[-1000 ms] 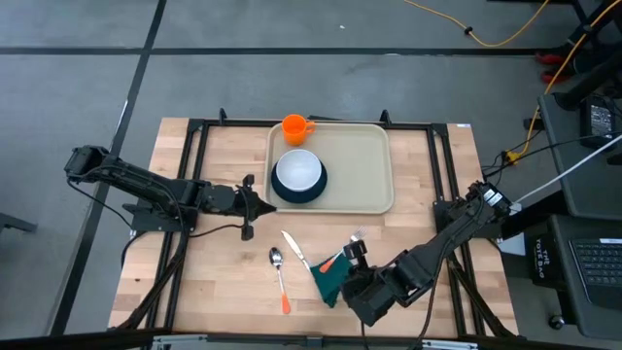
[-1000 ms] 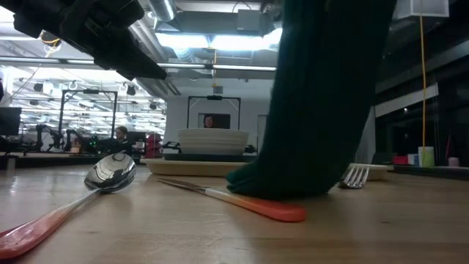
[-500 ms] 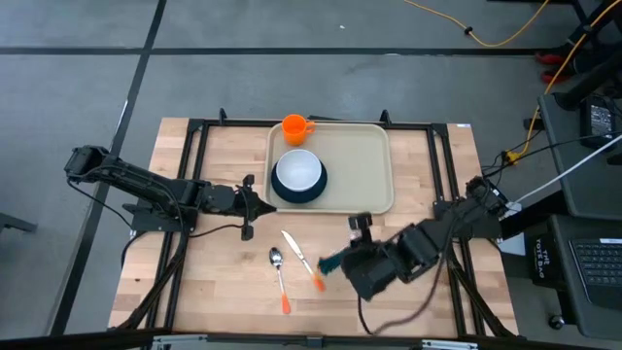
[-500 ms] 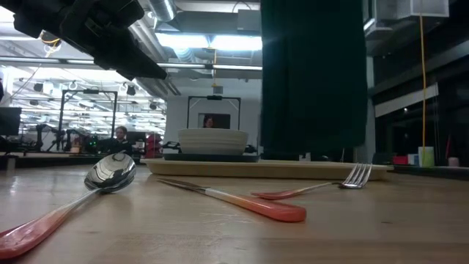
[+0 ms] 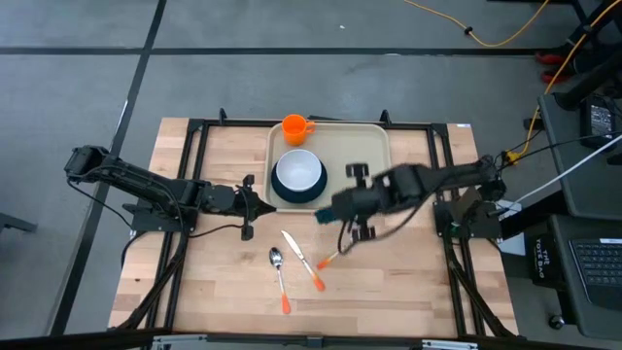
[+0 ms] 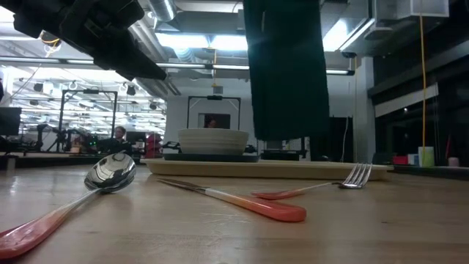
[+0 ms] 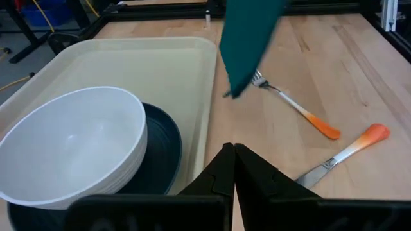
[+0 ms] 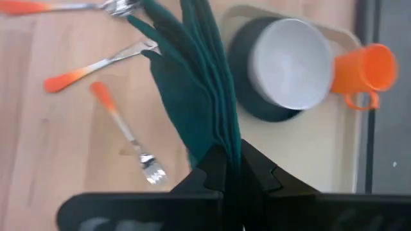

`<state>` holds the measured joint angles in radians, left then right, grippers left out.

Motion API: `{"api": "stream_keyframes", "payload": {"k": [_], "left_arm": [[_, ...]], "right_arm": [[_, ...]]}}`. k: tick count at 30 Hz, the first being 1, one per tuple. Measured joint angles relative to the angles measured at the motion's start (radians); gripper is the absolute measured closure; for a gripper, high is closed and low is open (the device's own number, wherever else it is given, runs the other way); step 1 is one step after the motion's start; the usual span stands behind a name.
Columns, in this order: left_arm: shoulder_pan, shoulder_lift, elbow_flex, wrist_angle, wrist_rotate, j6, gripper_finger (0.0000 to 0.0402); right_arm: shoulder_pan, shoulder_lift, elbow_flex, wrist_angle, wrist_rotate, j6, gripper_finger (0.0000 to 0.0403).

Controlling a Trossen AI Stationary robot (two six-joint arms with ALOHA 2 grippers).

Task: Set up tray
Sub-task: Put the dark green napkin on the gray tray

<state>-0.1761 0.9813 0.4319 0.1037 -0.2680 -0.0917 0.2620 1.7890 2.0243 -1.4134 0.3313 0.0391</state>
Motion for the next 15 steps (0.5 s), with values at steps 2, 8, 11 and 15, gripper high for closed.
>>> {"api": "stream_keyframes", "payload": {"k": [2,8,11,15], "left_arm": [[0.000,0.000,0.000,-0.002,0.000,0.000,0.0400],[0.000,0.000,0.000,-0.003,0.000,0.000,0.0396],[0.000,0.000,0.000,-0.013,0.000,0.000,0.0397],[0.000,0.000,0.000,-0.016,0.000,0.000,0.0400]], "right_arm": [[-0.030,-0.012,0.000,0.001,0.002,-0.012,0.0385],[-0.082,-0.051,-0.090,0.028,0.014,-0.026,0.0385],[-0.105,-0.116,-0.229,0.106,0.015,-0.045,0.0385],[-0.141,-0.257,-0.364,0.242,0.037,-0.019,0.0385]]}}
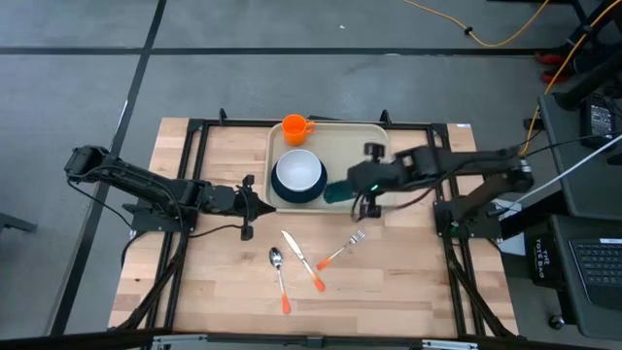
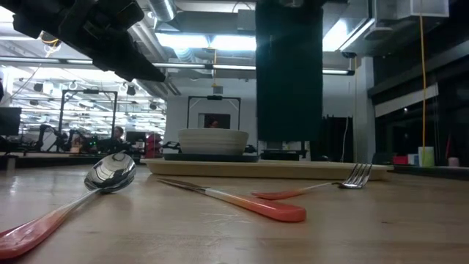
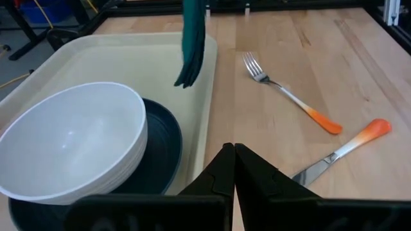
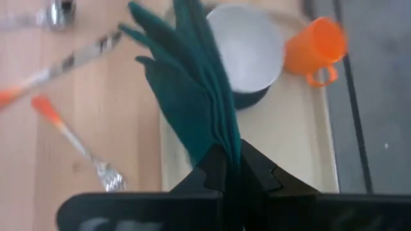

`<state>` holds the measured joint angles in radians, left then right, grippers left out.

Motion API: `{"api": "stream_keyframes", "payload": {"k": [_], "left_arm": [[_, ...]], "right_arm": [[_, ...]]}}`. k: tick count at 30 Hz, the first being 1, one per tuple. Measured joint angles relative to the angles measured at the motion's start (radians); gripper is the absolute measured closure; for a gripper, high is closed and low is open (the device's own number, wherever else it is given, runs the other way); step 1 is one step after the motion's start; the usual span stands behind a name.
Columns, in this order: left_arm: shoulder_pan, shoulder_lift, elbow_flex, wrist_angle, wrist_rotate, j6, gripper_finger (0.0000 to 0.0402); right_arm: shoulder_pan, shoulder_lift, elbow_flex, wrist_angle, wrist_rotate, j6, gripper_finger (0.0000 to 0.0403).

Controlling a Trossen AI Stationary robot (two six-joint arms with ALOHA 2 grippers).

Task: Set up tray
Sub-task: Put the dark green napkin on the gray tray

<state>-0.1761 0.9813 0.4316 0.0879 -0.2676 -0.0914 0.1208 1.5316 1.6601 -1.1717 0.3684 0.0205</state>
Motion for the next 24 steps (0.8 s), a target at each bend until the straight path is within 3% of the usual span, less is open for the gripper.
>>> {"api": "stream_keyframes", "payload": {"k": [6,15,24], "left_arm": [[0.001,0.000,0.000,0.003,0.000,0.038,0.0395],[0.001,0.000,0.000,0.014,0.000,0.071,0.0394],[0.001,0.000,0.000,0.014,-0.029,0.037,0.0399]], "right_arm": [[-0.035,-0.119,-0.144,0.057,0.055,-0.015,0.0385],[-0.178,-0.136,-0.266,0.144,0.073,-0.167,0.0385],[-0.366,-0.131,-0.292,0.320,-0.033,-0.371,0.0385]]}}
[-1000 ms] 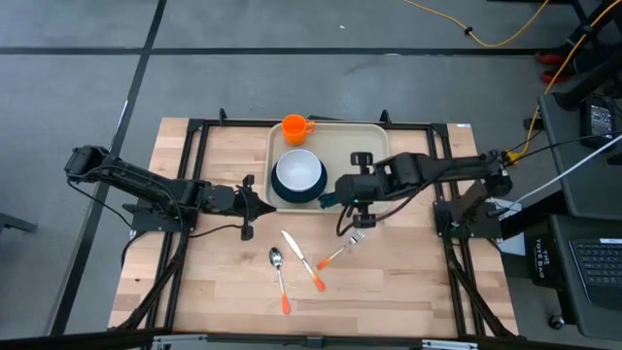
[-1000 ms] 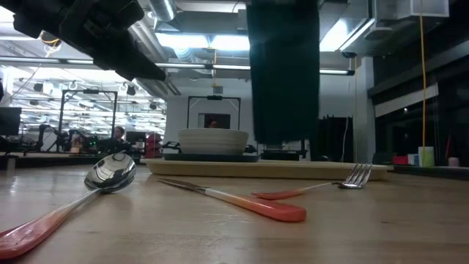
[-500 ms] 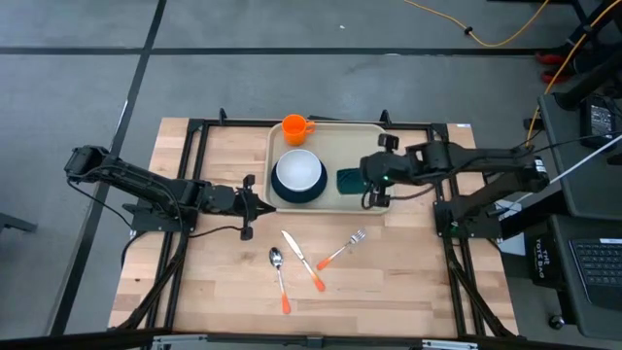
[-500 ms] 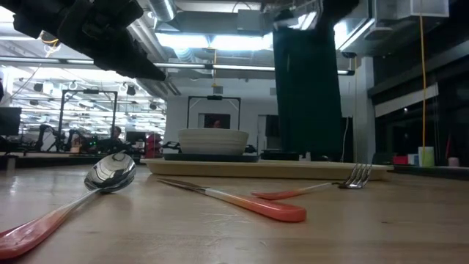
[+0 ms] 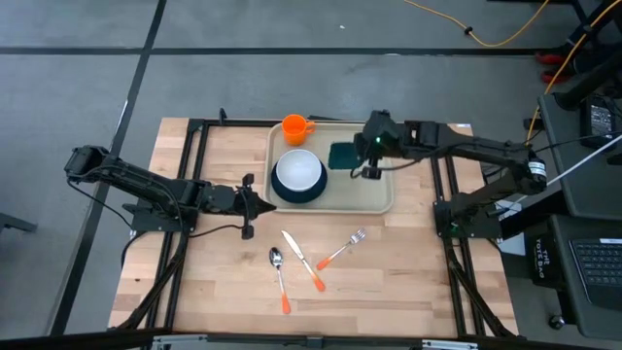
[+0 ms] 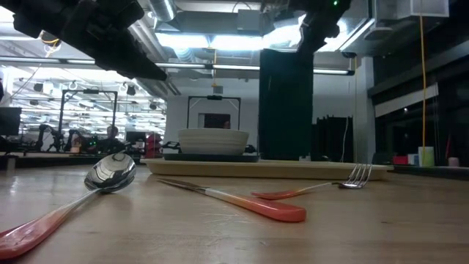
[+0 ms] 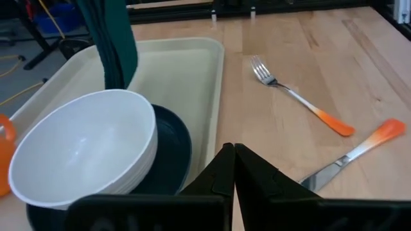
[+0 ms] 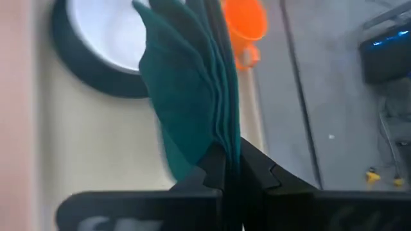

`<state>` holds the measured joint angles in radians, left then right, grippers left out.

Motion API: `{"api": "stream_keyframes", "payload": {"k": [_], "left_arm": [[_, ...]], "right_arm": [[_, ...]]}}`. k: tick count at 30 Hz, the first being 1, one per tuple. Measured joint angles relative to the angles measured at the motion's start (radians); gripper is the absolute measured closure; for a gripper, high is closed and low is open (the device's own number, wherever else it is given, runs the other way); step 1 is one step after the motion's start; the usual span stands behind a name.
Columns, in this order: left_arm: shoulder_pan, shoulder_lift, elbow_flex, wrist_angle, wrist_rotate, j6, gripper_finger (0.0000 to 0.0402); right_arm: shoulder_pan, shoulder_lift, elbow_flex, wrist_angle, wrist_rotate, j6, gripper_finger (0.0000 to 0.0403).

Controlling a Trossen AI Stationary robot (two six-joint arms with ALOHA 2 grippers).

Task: Set up tray
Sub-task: Put the dark green napkin on the gray tray

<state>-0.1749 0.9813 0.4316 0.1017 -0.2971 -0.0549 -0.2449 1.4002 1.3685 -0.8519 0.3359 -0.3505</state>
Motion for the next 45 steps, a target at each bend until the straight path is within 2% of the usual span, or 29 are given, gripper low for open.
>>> {"api": "stream_keyframes", "payload": {"k": [14,22,33,39,45], "left_arm": [[0.000,0.000,0.000,0.000,-0.037,0.003,0.0400],[0.000,0.021,0.000,0.001,-0.104,0.023,0.0400],[0.000,0.084,0.000,0.066,-0.098,0.038,0.0397],[0.000,0.085,0.000,0.065,-0.098,0.042,0.0400],[0.000,0.085,0.000,0.064,-0.098,0.042,0.0396]], "right_arm": [[-0.207,0.000,0.000,0.092,-0.120,-0.179,0.0385],[-0.252,0.000,0.000,0.094,-0.177,-0.205,0.0385],[-0.251,0.050,0.000,0.091,-0.173,-0.211,0.0385],[-0.311,0.087,-0.001,0.182,-0.100,-0.337,0.0385],[-0.386,0.092,-0.001,0.225,-0.166,-0.292,0.0385]]}}
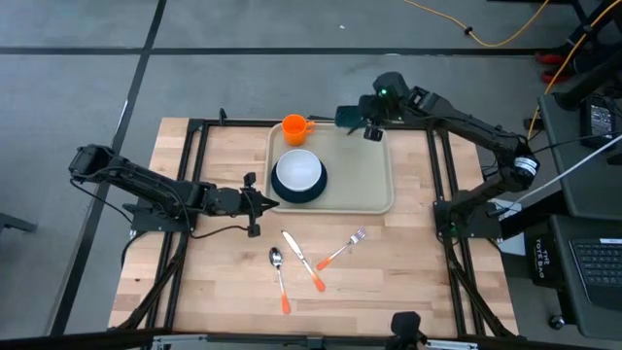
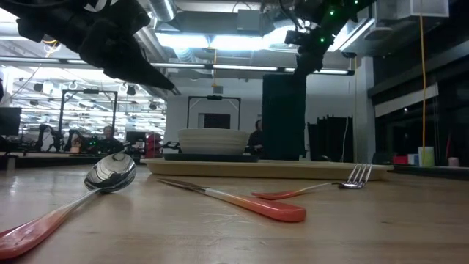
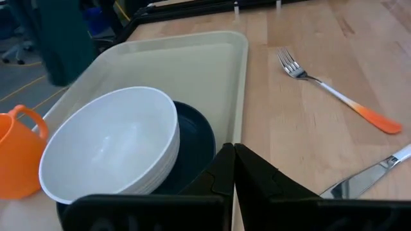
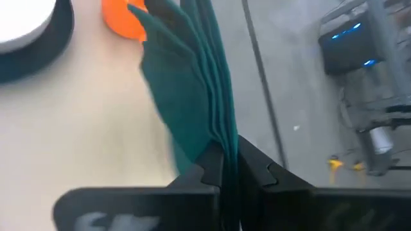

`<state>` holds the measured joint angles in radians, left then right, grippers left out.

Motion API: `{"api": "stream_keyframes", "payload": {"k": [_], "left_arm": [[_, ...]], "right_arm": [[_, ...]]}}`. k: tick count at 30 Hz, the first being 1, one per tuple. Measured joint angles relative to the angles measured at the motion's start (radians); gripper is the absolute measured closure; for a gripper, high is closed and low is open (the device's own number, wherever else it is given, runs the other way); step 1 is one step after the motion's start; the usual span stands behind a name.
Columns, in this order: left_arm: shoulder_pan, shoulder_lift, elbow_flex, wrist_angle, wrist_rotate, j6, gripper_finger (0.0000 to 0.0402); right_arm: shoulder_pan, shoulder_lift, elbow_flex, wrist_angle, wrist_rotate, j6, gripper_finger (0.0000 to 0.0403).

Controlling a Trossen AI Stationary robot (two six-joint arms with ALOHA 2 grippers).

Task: Set up tray
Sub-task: Put the dark green napkin on the gray tray

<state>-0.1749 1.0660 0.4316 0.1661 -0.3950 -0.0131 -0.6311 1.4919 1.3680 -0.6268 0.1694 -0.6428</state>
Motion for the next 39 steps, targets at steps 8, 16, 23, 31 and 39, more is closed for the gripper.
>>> {"api": "stream_keyframes", "payload": {"k": [8,16,23,31,39], "left_arm": [[0.000,0.000,0.000,0.000,0.000,0.000,0.0400],[0.000,0.000,0.000,-0.001,0.000,0.000,0.0398],[0.000,0.000,0.000,-0.005,0.000,0.000,0.0398],[0.000,0.000,0.000,-0.006,0.006,0.000,0.0400],[0.000,0.000,0.000,-0.006,0.074,-0.002,0.0396]], "right_arm": [[0.010,0.103,0.001,-0.098,-0.073,0.036,0.0385],[0.020,0.213,0.001,-0.181,-0.114,0.051,0.0385],[0.023,0.223,0.001,-0.202,-0.155,0.078,0.0385],[0.055,0.221,0.001,-0.240,-0.182,0.119,0.0385],[0.086,0.221,0.001,-0.266,-0.182,0.172,0.0385]]}}
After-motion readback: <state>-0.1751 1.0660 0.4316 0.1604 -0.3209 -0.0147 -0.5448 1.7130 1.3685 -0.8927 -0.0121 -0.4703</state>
